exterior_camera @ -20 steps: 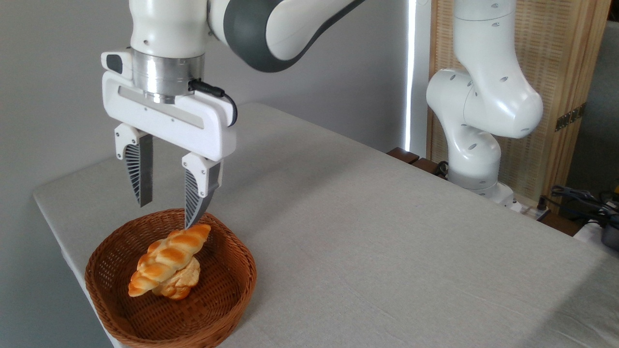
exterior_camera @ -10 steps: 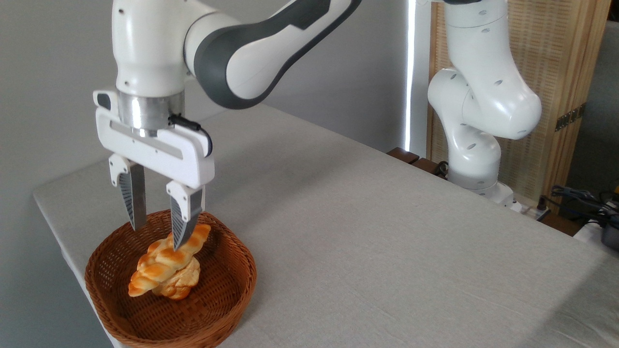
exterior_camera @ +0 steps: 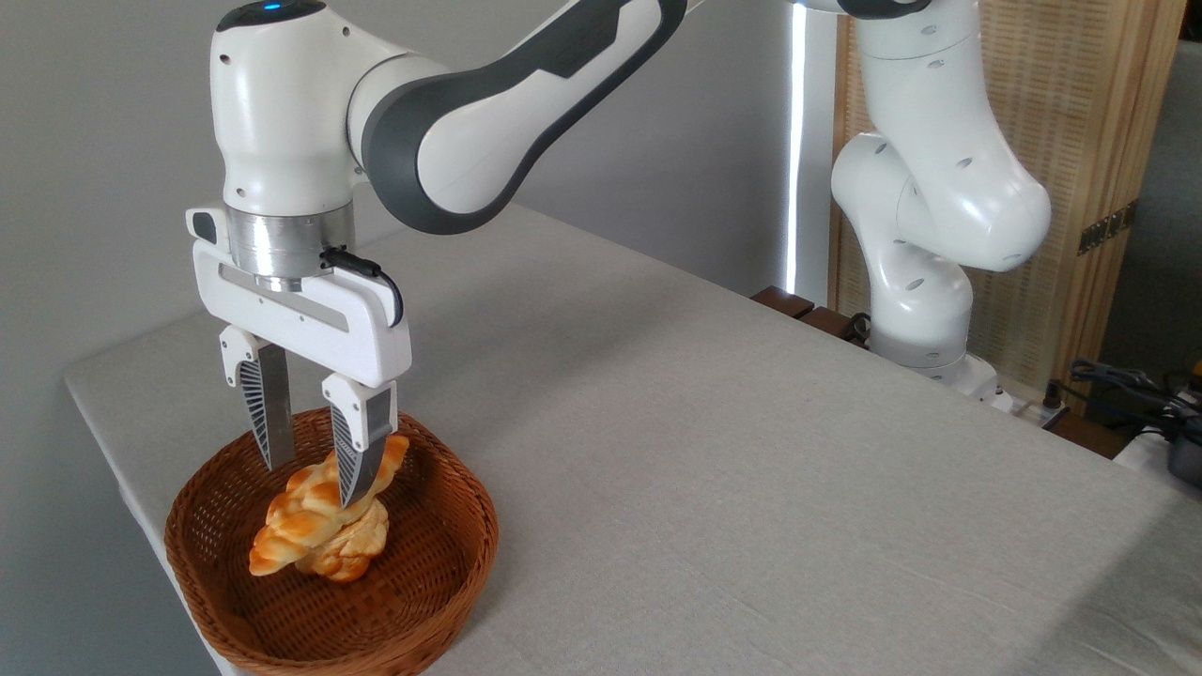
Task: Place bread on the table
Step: 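Close the gripper fingers around the braided golden roll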
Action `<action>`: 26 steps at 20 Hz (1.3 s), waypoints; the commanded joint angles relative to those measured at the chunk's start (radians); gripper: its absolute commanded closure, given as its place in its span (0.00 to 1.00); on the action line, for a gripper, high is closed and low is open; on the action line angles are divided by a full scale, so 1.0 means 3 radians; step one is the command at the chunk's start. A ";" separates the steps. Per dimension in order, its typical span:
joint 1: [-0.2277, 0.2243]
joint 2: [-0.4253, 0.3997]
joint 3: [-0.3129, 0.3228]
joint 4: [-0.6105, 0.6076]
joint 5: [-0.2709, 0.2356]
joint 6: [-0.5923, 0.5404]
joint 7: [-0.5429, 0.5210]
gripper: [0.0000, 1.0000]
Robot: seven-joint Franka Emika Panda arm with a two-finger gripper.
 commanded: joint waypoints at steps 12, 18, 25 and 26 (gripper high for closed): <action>-0.0112 0.0018 0.0009 -0.0114 0.0434 0.0057 -0.0011 0.00; -0.0137 0.0033 0.0009 -0.0124 0.0511 0.0052 -0.0011 0.26; -0.0137 0.0033 0.0014 -0.0124 0.0511 0.0052 -0.0011 0.52; -0.0137 0.0033 0.0014 -0.0124 0.0511 0.0052 -0.0011 0.52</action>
